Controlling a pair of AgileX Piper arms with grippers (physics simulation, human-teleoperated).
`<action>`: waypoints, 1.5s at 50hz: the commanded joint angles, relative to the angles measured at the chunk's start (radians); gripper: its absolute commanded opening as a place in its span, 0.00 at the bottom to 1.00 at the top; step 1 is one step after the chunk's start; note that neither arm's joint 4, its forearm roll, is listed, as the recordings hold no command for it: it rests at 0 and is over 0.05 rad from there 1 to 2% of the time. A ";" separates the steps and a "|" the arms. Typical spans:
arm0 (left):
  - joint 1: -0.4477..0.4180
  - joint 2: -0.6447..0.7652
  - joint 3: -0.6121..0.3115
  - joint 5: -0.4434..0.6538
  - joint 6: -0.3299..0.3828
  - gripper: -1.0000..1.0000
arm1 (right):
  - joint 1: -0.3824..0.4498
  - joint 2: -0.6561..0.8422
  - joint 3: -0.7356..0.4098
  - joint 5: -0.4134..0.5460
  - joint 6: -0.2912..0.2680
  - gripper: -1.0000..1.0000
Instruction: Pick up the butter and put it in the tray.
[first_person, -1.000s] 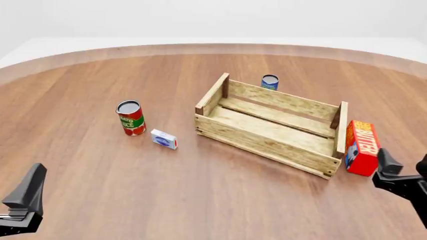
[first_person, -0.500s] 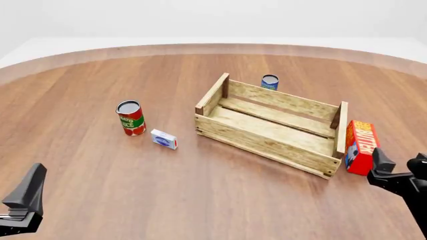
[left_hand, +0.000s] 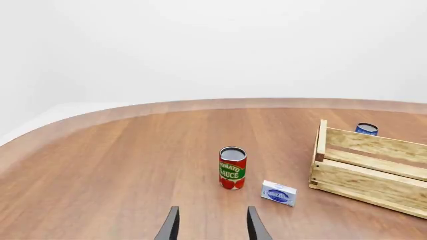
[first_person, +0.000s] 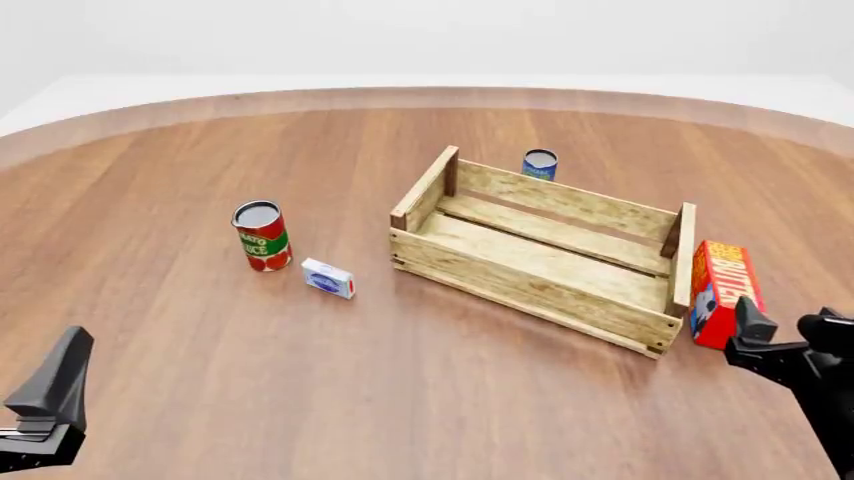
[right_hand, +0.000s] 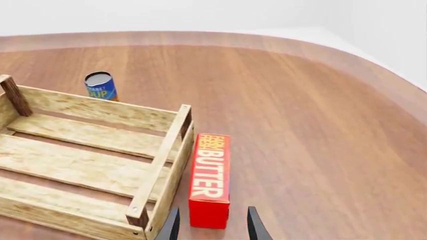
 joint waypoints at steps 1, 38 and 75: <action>0.000 0.000 0.000 0.000 0.000 1.00 | -0.013 0.060 -0.009 -0.042 0.000 1.00; 0.000 0.000 0.000 0.000 0.000 1.00 | -0.001 0.264 -0.057 -0.150 0.002 1.00; 0.000 0.000 0.000 0.000 0.000 1.00 | -0.003 0.388 -0.112 -0.194 -0.006 1.00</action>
